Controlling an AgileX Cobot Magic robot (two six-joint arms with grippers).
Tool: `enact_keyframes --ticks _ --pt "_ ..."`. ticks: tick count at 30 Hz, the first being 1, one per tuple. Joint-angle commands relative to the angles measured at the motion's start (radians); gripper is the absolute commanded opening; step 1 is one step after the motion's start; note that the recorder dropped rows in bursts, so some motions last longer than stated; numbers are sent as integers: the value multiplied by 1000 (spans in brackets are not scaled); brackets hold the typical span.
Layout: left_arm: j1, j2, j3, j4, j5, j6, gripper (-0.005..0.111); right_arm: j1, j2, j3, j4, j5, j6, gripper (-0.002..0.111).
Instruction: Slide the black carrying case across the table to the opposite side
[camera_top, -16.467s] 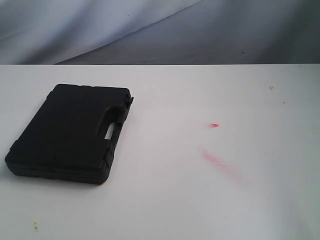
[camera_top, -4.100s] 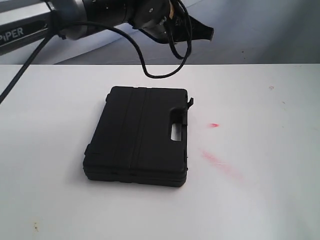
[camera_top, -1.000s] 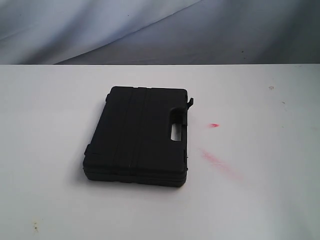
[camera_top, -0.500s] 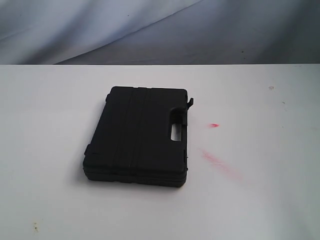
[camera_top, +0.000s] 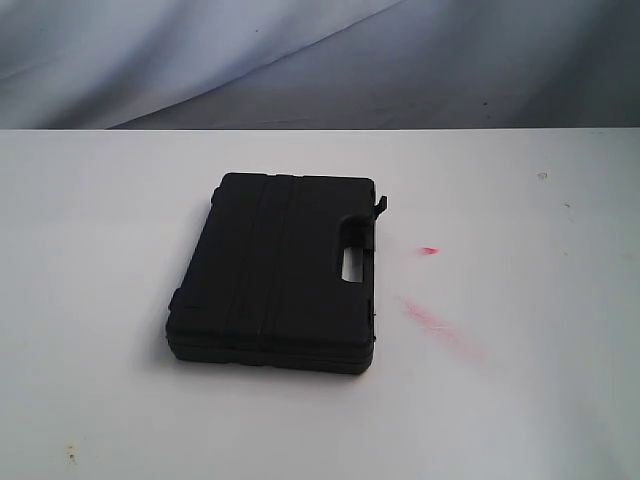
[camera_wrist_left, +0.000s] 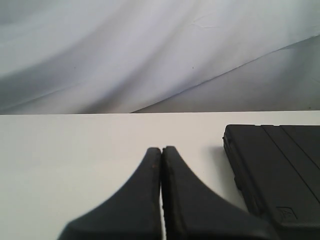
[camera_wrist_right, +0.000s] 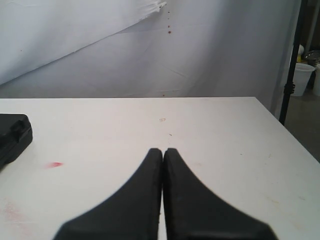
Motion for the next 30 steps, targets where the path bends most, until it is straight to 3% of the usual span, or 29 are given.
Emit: enact_keyframes --ticks 1,30 --pt "-5 -3 5 1 0 -8 0 -7 -3 4 8 2 1 0" --pt "-5 -3 5 1 2 -10 0 -7 -3 4 -45 2 -5 0"
